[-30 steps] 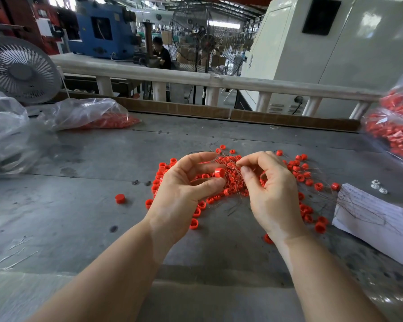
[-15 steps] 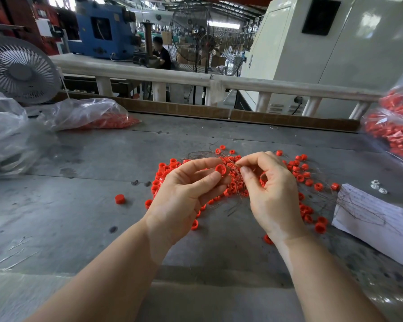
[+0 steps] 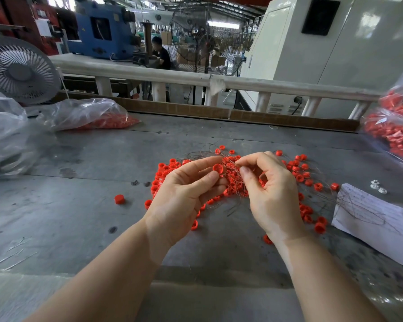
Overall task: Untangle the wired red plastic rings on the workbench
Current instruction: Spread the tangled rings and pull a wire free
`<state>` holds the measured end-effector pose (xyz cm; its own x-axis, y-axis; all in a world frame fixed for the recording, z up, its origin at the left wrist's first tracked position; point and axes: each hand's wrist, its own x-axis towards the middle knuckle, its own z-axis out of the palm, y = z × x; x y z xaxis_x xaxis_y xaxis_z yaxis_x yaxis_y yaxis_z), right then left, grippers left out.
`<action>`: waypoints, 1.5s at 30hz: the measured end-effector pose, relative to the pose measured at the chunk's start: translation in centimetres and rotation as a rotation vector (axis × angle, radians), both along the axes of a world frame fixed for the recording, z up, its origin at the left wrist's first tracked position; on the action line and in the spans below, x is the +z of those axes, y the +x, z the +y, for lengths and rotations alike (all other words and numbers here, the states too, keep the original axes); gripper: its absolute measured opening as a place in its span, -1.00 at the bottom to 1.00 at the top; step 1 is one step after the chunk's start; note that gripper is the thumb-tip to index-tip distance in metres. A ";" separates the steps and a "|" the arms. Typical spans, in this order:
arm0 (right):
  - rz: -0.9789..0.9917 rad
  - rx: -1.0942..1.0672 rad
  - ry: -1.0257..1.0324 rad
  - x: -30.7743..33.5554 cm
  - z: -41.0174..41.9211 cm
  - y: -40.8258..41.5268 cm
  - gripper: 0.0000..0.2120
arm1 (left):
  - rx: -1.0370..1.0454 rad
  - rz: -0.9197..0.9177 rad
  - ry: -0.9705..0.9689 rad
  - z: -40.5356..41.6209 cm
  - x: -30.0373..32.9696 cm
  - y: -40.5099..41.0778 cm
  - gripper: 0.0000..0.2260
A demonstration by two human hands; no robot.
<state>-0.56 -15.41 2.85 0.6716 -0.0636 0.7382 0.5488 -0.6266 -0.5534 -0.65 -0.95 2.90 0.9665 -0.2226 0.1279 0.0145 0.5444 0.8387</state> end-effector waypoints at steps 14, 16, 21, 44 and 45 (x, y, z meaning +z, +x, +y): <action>-0.008 0.023 -0.015 -0.1 0.0 0.0 -0.90 | 0.016 0.015 -0.015 0.1 -0.1 0.1 -0.80; -0.011 0.025 -0.016 -0.1 0.0 0.0 -0.90 | 0.003 0.036 -0.041 0.1 -0.1 0.2 -0.80; -0.039 0.026 -0.025 0.0 -0.1 0.0 -0.89 | 0.002 0.055 -0.067 0.0 -0.2 0.3 -0.80; -0.085 0.070 -0.048 0.2 0.0 -0.3 -0.89 | -0.025 -0.021 -0.066 0.1 -0.3 0.3 -0.79; -0.084 0.072 -0.048 0.2 -0.1 -0.3 -0.89 | -0.023 -0.016 -0.068 0.1 -0.3 0.4 -0.79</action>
